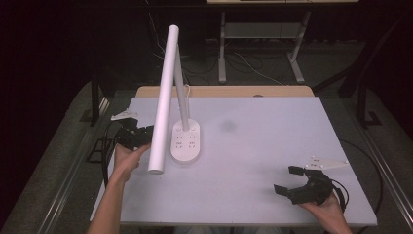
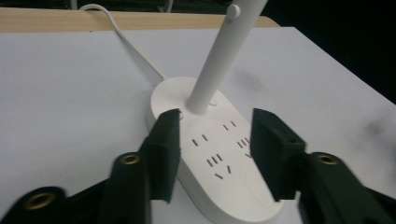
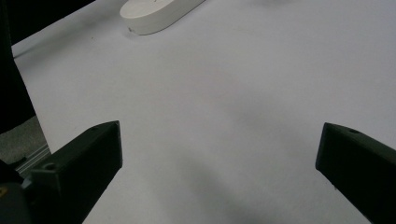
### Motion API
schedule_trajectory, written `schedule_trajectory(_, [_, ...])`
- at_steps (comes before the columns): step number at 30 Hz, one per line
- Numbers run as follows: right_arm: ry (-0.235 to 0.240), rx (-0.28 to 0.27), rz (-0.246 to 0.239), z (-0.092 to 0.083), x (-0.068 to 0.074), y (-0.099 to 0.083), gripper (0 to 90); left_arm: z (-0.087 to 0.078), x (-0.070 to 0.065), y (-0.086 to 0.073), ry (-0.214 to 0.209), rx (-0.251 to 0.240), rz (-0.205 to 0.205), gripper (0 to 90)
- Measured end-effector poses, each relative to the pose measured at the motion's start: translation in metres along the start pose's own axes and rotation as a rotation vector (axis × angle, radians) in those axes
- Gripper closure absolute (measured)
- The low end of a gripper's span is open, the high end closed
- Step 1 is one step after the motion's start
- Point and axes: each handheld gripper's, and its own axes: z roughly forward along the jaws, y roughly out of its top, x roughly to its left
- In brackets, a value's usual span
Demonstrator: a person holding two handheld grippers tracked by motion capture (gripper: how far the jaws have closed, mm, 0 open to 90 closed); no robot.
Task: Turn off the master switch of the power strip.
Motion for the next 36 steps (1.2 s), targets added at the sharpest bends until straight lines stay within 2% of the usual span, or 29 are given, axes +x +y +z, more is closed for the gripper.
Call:
schedule_trajectory(7, [0.0, -0.001, 0.001, 0.0, 0.001, 0.001, 0.0, -0.014, -0.009, -0.011, -0.031, -0.028, 0.012, 15.1])
schedule_trajectory(10, [0.0, -0.002, 0.0, 0.001, 0.001, 0.001, 0.1, -0.017, -0.013, -0.016, -0.03, -0.025, 0.013, 5.0])
schedule_trajectory(12, [0.0, -0.003, -0.005, 0.001, 0.001, 0.001, 0.1, -0.018, -0.018, -0.021, -0.049, -0.028, 0.01, 0.0])
schedule_trajectory(17, [0.005, -0.002, -0.005, 0.001, 0.004, 0.002, 0.0, -0.02, -0.03, -0.032, -0.058, -0.033, 0.045, 0.0])
schedule_trajectory(23, [0.005, -0.001, -0.004, 0.001, 0.004, 0.002, 0.1, -0.022, -0.043, -0.048, -0.094, -0.039, 0.08, 0.0])
schedule_trajectory(31, [0.004, -0.005, -0.004, 0.001, 0.003, 0.002, 0.1, -0.018, -0.057, -0.068, -0.11, -0.02, 0.098, 0.0])
schedule_trajectory(36, [0.003, -0.008, -0.006, 0.0, 0.004, 0.001, 0.1, -0.017, -0.064, -0.075, -0.119, -0.008, 0.109, 0.0])
